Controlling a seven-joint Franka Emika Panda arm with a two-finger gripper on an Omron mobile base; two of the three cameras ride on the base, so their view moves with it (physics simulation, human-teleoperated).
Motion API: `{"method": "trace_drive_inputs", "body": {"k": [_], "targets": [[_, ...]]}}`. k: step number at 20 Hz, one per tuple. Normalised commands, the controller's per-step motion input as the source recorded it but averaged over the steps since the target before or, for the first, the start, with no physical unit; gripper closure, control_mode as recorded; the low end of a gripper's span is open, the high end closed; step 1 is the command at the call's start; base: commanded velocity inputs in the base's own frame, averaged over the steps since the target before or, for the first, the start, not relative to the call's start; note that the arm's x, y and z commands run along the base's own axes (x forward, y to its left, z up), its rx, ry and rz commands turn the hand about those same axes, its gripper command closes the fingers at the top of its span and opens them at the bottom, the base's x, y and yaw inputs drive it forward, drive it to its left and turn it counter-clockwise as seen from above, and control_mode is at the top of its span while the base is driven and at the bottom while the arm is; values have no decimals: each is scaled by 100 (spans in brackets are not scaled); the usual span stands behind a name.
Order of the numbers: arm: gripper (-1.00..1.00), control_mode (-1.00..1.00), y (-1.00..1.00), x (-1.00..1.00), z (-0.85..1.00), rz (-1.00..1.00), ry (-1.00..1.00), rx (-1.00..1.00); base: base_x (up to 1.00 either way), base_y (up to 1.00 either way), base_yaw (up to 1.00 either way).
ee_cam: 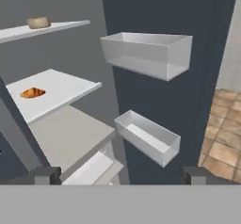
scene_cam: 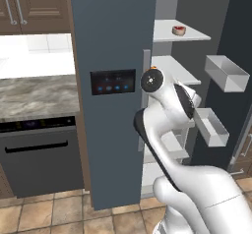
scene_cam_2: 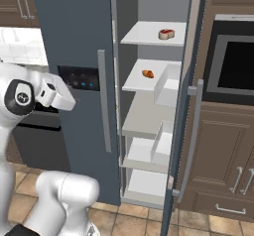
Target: Pick up the frozen steak from the freezer, place it on any shelf in the fridge, and close the fridge and freezer doors when done.
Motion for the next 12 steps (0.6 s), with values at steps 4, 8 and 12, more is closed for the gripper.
{"method": "trace_drive_inputs", "body": {"k": [4, 8, 12], "targets": [[-100, -100, -92, -100, 15, 0, 7, 9, 0, 0, 0], [-100, -100, -100, -100, 21, 0, 3, 10, 0, 0, 0], [-100, -100, -100, -100, 19, 0, 5, 10, 0, 0, 0]]}}
